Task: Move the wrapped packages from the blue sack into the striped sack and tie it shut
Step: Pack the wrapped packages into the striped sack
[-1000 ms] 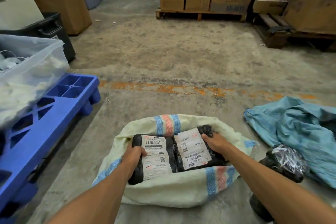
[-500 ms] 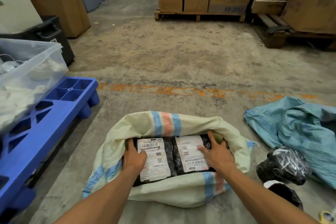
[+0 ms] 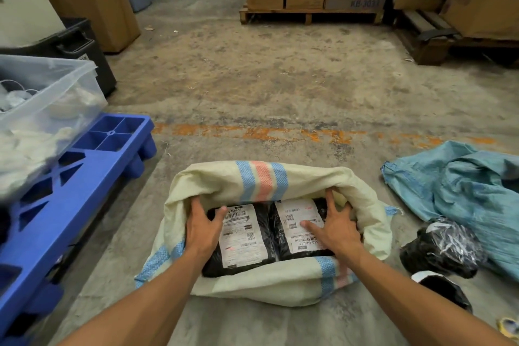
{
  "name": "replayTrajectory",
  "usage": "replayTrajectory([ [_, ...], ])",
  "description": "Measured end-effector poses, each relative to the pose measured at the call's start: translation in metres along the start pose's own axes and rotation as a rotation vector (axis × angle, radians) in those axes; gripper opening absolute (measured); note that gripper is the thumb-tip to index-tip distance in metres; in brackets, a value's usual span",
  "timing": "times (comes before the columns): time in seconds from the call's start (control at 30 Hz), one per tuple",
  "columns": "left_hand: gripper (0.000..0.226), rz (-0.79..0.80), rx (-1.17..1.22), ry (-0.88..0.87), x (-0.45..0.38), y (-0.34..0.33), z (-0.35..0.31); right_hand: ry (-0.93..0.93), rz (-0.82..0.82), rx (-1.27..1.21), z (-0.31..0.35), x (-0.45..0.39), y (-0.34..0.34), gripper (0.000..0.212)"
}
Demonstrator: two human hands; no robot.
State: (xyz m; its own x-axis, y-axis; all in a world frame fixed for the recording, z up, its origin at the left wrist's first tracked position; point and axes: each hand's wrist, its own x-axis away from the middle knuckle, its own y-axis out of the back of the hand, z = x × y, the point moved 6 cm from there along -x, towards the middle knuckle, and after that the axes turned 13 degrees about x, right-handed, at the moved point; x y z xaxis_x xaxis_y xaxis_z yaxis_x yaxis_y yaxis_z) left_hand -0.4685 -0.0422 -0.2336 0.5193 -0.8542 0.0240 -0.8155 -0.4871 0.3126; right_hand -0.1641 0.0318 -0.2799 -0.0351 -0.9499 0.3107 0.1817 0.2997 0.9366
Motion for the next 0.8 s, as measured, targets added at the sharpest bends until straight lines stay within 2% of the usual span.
replayTrajectory([
  [0.07,0.085,0.103,-0.058,-0.018,0.004,-0.009,0.001,0.034,0.056,-0.041,0.005,-0.001,-0.003,0.13],
  [0.17,0.093,0.179,-0.057,0.061,0.002,-0.016,0.017,0.178,0.186,0.09,0.013,0.005,-0.011,0.142],
  [0.27,0.1,0.143,-0.095,0.244,-0.003,-0.021,0.037,0.236,0.293,0.21,0.004,0.009,-0.013,0.144],
  [0.33,0.1,0.107,-0.071,0.474,-0.003,-0.022,0.056,0.247,0.315,0.249,-0.002,0.009,-0.013,0.144],
  [0.4,0.09,0.122,-0.039,0.661,0.0,-0.024,0.074,0.24,0.3,0.258,-0.004,0.008,-0.011,0.147],
  [0.43,0.079,0.14,-0.035,0.693,0.0,-0.025,0.079,0.234,0.296,0.264,-0.004,0.007,-0.012,0.149],
  [0.5,0.061,0.146,-0.015,0.696,0.002,-0.029,0.08,0.229,0.294,0.278,-0.005,0.005,-0.012,0.151],
  [0.53,0.062,0.133,-0.009,0.671,0.003,-0.03,0.078,0.237,0.29,0.286,-0.005,0.003,-0.012,0.151],
  [0.67,0.079,0.16,0.004,0.587,0.0,-0.036,0.072,0.288,0.243,0.327,-0.005,0.0,-0.009,0.149],
  [0.8,0.111,0.174,-0.126,0.663,0.003,-0.04,0.08,0.286,0.17,0.365,-0.008,0.002,-0.012,0.147],
])
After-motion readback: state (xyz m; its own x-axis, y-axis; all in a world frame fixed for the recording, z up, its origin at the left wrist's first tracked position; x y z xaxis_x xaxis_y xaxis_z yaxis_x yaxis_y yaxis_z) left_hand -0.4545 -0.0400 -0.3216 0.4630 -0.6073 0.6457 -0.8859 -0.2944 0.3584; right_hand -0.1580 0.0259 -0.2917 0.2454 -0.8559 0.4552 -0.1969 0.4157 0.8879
